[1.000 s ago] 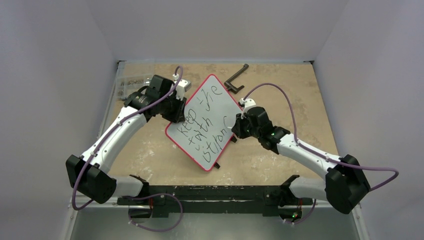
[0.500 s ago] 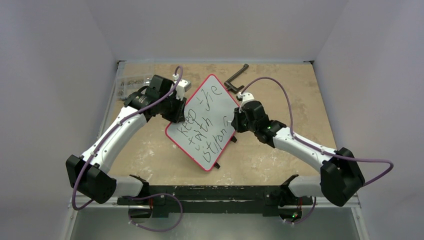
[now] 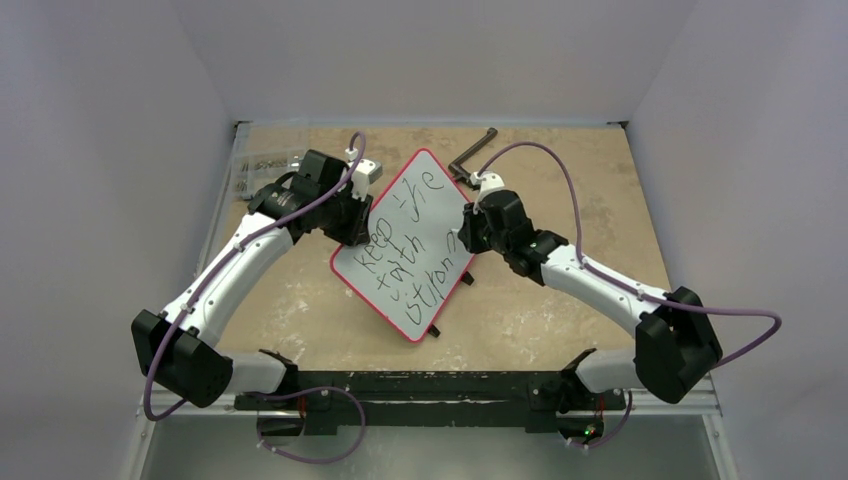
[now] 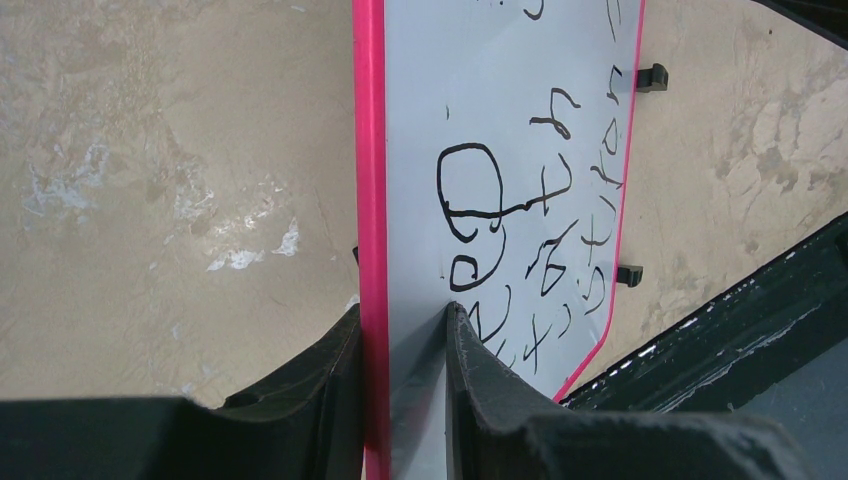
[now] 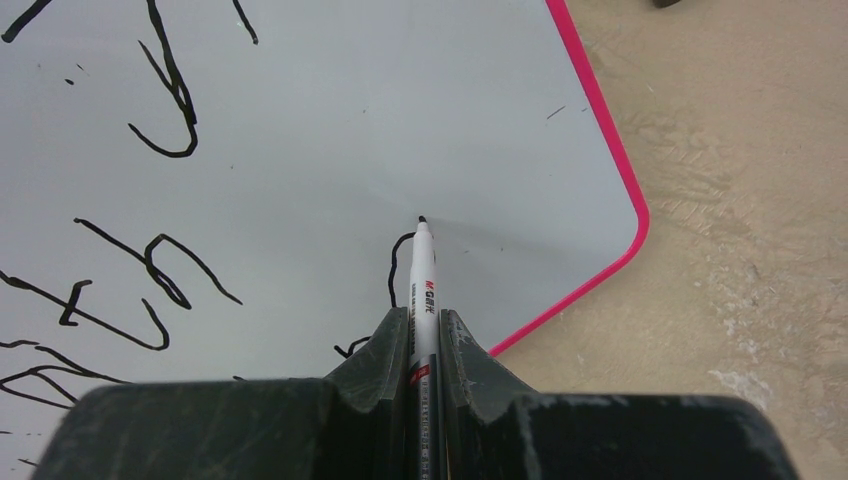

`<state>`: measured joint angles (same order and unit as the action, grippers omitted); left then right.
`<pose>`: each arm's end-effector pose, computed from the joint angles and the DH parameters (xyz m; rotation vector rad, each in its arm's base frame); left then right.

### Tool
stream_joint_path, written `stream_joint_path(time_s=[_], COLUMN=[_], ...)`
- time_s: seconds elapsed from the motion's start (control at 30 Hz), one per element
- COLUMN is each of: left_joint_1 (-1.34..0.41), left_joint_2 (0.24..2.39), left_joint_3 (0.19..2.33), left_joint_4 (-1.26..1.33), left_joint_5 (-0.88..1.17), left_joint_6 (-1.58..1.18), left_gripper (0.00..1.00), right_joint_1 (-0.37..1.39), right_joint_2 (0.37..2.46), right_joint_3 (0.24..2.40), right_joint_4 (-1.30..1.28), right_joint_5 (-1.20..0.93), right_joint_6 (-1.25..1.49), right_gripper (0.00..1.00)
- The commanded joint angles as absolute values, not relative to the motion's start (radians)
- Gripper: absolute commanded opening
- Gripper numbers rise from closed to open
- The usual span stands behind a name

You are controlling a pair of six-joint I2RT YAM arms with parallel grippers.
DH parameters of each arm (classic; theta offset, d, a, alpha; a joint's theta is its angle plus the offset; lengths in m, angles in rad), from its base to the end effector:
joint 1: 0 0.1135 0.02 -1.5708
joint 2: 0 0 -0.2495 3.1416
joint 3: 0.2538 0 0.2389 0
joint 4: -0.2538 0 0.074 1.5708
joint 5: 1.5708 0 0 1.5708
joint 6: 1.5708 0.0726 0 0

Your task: Write a sentence on the whiteboard

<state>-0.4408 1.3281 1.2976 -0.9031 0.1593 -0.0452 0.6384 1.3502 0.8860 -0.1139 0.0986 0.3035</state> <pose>0.2480 -0.1297 0.2915 0.5629 2.4695 -0.3971 0.2625 0.1859 0.2271 -0.3056 2.1571 0.4394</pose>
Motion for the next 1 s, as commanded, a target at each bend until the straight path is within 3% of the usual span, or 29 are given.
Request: stream_joint_path(time_s=[0.0,0.97], left_joint_1=[-0.435,-0.435], left_joint_2=[1.314,1.310], left_joint_3=[1.293,1.296], left_joint_4=[-0.936,-0.936], left_joint_5=[-0.028,-0.017], left_joint_6=[0.046,0.044], left_gripper=[0.00,0.00], right_joint_1=[0.640,0.641], right_joint_2=[1.344,1.259], right_joint_3=[0.886,0.658], right_joint_4=[-0.097,-0.081], right_joint_5=[0.087,0.023], right_joint_6=[0.295,0.356], right_gripper=[0.00,0.00])
